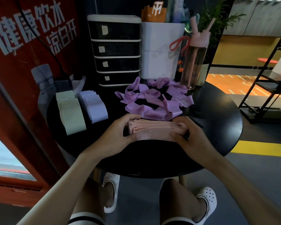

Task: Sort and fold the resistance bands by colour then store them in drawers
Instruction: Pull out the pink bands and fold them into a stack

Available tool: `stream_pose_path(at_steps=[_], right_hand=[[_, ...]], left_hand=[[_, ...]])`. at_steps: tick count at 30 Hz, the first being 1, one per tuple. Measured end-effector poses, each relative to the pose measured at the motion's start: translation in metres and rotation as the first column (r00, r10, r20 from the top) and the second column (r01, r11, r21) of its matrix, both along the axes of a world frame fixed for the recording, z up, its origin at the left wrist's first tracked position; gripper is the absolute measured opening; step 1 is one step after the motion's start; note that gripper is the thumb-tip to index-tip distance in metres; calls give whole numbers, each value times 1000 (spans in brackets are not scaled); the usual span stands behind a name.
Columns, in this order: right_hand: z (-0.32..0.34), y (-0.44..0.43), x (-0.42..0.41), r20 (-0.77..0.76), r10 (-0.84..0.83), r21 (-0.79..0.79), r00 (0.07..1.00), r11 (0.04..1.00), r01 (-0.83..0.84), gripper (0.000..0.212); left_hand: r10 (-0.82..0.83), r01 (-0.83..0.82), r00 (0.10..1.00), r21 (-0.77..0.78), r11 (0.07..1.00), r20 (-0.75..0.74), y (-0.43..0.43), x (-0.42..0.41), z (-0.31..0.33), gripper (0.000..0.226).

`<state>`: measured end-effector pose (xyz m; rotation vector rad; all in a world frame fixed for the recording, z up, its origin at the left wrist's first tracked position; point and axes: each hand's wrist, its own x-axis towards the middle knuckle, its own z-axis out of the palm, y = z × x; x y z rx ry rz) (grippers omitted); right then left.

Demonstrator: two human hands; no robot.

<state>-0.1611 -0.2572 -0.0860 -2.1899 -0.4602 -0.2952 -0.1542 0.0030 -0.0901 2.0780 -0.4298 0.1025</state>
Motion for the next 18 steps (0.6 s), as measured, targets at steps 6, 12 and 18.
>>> stream_pose_path(at_steps=[6, 12, 18], right_hand=[[1, 2, -1, -42, -44, 84, 998, 995, 47, 24], [23, 47, 7, -162, 87, 255, 983, 966, -44, 20], [38, 121, 61, -199, 138, 375, 970, 925, -55, 28]], left_hand=[[-15, 3, 998, -176, 984, -63, 3, -3, 12, 50], [108, -120, 993, -377, 919, -53, 20, 28, 79, 31], [205, -209, 978, -171, 963, -44, 65, 99, 125, 20]])
